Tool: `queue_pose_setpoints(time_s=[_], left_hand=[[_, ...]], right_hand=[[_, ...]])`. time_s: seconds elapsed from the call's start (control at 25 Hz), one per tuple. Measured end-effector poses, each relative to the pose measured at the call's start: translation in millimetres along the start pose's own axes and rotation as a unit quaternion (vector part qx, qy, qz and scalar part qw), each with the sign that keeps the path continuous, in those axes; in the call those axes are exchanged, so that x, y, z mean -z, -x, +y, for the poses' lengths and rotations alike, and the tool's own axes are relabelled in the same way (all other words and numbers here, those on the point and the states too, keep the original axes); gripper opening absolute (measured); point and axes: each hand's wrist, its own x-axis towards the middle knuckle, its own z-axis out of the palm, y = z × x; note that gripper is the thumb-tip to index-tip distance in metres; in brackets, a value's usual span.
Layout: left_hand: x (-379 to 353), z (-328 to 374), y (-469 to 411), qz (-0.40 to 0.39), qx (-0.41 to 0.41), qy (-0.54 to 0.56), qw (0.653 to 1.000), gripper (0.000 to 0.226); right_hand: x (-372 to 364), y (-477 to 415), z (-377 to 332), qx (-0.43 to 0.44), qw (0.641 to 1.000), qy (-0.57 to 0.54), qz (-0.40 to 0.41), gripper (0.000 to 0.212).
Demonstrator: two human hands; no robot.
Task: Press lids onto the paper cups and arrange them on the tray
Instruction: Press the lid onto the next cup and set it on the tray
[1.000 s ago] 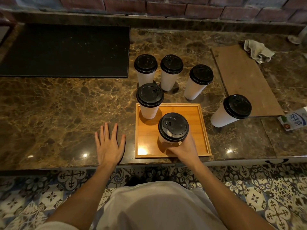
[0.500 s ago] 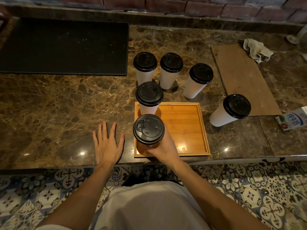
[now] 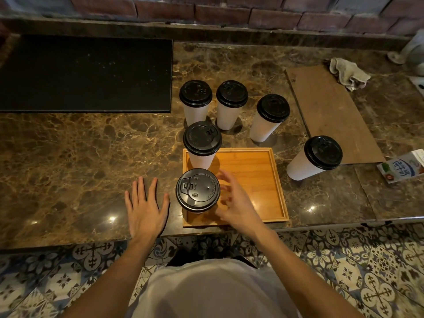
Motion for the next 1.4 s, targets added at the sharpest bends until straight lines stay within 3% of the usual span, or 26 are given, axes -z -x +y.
queue_pose_setpoints(time_s=[0.16, 0.24, 0.4, 0.56, 0.8, 1.12, 1.4], left_hand=[[4, 3, 0, 0.001, 0.0, 0.008, 1.0, 0.067], [7, 4, 0, -0.003, 0.0, 0.007, 1.0, 0.068], [10, 6, 0, -0.004, 0.002, 0.011, 1.0, 0.072], [13, 6, -3, -0.004, 0.003, 0.01, 1.0, 0.071], [11, 4, -7, -0.019, 0.015, 0.0, 1.0, 0.067], [6, 1, -9, -0.01, 0.014, -0.006, 1.0, 0.063], [7, 2, -9, -0.019, 0.018, -0.011, 1.0, 0.064]], right_hand=[[61, -30, -49, 0.036, 0.978, 0.013, 0.204, 0.066], [86, -60, -86, 0.102, 0.963, 0.075, 0.238, 0.069], [86, -136, -145, 0.15, 0.943, 0.279, 0.097, 0.095], [53, -194, -162, 0.114, 0.927, 0.357, -0.024, 0.115], [41, -237, -145, 0.05, 0.859, 0.509, -0.03, 0.12], [36, -243, -122, 0.103, 0.871, 0.48, 0.023, 0.098], [38, -241, -124, 0.105, 0.873, 0.477, 0.018, 0.096]])
